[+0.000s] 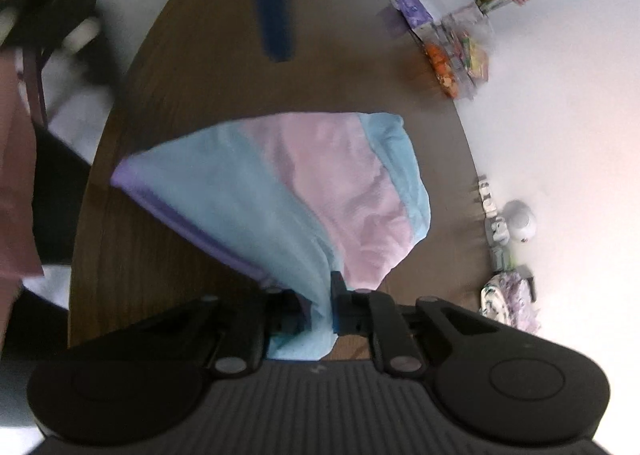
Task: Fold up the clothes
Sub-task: 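Grasp the strip end with the right gripper while the left gripper grasps the other end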
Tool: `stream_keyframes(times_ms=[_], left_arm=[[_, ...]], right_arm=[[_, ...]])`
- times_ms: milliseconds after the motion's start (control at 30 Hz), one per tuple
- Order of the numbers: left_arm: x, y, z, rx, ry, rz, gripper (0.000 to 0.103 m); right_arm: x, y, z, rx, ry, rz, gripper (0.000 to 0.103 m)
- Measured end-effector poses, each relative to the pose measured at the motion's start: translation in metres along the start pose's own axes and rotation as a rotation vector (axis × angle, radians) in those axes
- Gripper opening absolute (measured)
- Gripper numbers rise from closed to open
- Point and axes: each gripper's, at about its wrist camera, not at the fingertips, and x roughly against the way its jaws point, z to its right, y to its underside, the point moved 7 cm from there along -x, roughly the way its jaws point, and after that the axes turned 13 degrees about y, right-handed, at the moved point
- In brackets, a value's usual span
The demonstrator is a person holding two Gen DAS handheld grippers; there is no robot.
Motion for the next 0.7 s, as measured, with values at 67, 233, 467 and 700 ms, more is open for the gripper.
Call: stream_keyframes(times_ms=[67, 233, 467, 700], left_arm=[[-0.003, 0.007, 0.004, -0.029, -0.017, -0.021, 0.082], [-0.016, 0.012, 0.013, -0.205, -0.061, -0.068, 0.082], [-0.033, 0.011, 0.025, -0.516, -0.11, -0.124, 0.072], [-0.044, 0.017, 0.035, -0.787, -0.136, -0.149, 0.045]], right_arm=[[0.001, -0.005, 0.006, -0.033, -0.02, -0.015, 0.01], [0.002, -0.009, 0.014, -0.069, -0.033, -0.037, 0.01], [0.002, -0.005, 0.01, -0.11, -0.063, -0.061, 0.01], [0.004, 0.001, 0.006, -0.136, -0.073, -0.05, 0.011]])
